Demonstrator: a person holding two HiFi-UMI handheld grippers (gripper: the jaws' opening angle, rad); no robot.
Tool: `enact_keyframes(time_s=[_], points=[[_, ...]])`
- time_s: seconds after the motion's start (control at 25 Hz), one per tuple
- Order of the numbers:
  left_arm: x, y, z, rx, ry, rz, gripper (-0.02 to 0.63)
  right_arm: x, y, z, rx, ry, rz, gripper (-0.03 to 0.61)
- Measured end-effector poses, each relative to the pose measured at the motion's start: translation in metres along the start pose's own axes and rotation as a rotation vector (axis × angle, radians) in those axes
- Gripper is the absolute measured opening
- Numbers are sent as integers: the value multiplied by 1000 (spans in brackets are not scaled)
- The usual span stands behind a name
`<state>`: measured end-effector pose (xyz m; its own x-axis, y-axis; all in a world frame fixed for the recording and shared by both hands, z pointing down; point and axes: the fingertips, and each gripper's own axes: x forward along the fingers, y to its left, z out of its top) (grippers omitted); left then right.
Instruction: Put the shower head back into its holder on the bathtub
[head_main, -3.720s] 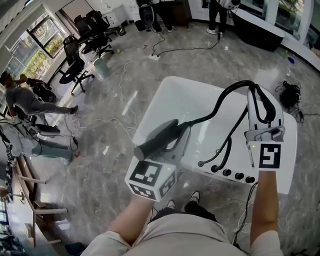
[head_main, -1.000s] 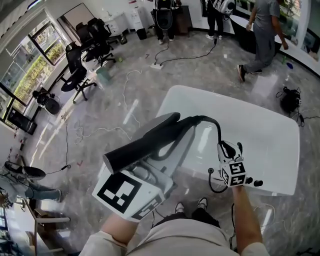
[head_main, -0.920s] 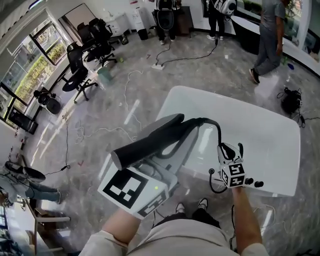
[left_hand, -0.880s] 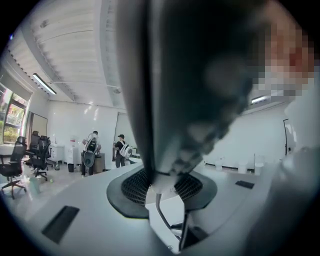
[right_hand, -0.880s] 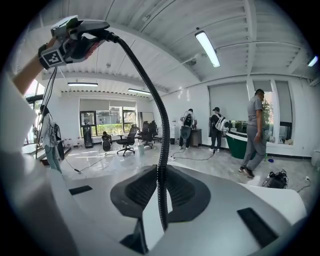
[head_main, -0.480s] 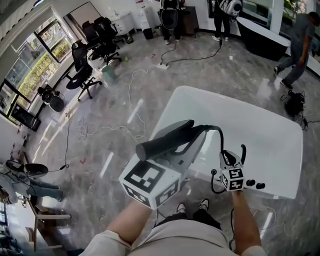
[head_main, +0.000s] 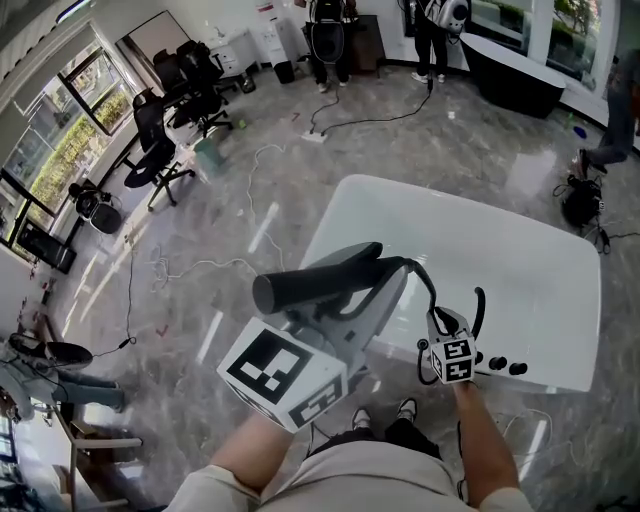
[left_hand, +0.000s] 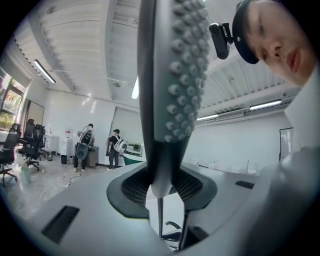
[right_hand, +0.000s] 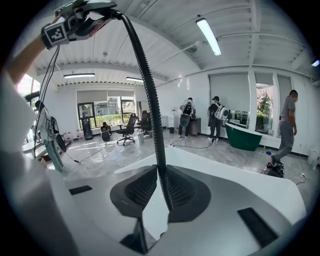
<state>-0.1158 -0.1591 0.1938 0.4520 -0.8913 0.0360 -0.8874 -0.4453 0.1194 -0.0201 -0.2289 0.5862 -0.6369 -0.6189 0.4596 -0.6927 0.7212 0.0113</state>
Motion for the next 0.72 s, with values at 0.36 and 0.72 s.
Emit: enact_keyframes(time_s=[0.36, 0.72], points=[[-1, -4, 7, -9, -13, -22, 132, 18, 13, -37, -67, 96, 18, 81], [-7, 12, 15, -14, -27, 13, 132, 22, -1, -66, -41, 144, -1, 80]])
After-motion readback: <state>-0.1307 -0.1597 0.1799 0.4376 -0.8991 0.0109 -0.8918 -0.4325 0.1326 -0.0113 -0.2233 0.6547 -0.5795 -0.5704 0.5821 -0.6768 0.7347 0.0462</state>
